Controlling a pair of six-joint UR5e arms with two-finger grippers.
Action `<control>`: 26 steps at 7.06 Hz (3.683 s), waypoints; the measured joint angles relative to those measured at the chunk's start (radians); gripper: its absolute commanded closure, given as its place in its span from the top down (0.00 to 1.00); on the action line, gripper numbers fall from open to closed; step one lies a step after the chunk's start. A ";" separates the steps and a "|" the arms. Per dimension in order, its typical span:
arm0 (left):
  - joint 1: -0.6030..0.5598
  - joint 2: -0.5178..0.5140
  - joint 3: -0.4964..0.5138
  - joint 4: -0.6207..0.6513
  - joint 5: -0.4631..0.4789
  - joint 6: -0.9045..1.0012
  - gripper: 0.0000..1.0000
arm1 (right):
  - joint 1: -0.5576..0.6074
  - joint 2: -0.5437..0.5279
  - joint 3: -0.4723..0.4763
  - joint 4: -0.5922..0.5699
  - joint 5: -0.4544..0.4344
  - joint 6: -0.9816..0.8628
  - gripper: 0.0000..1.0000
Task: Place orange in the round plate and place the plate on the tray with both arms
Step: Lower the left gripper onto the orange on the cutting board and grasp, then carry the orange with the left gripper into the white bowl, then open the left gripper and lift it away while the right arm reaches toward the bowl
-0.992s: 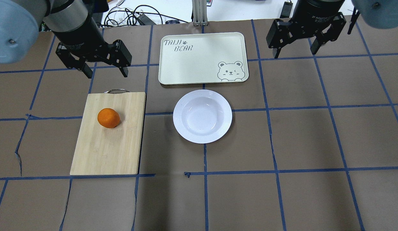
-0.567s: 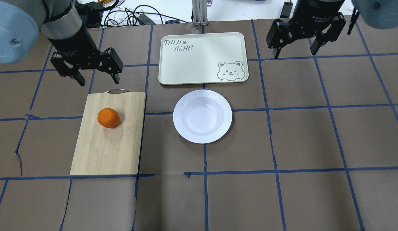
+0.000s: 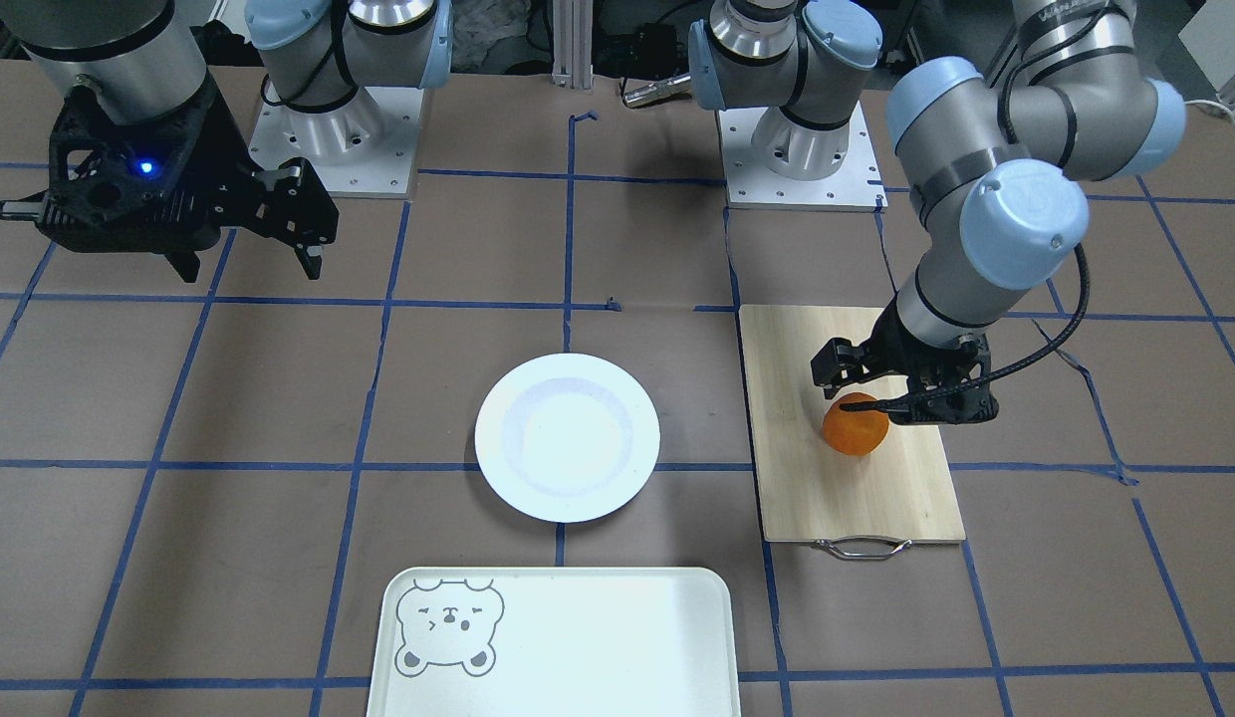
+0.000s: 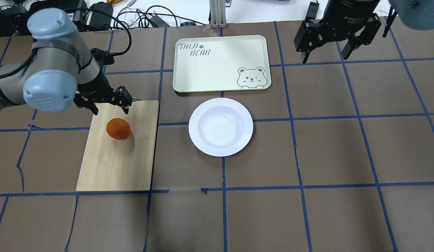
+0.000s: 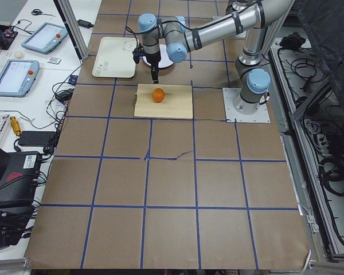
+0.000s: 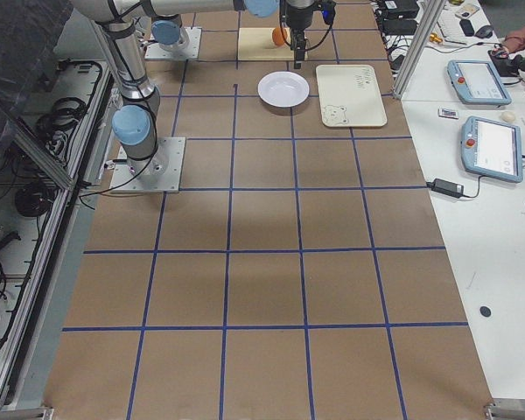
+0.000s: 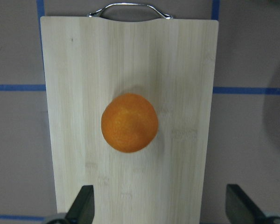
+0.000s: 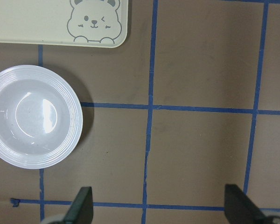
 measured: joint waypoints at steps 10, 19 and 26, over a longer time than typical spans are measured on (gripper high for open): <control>-0.011 -0.096 -0.031 0.134 -0.045 0.060 0.00 | -0.008 -0.001 0.003 0.003 -0.002 0.000 1.00; -0.358 -0.211 0.033 0.239 -0.391 -0.449 0.00 | -0.015 0.000 0.004 -0.001 0.001 0.000 1.00; -0.358 -0.182 0.181 0.085 -0.332 -0.461 1.00 | -0.025 0.000 0.029 -0.013 0.064 0.020 0.98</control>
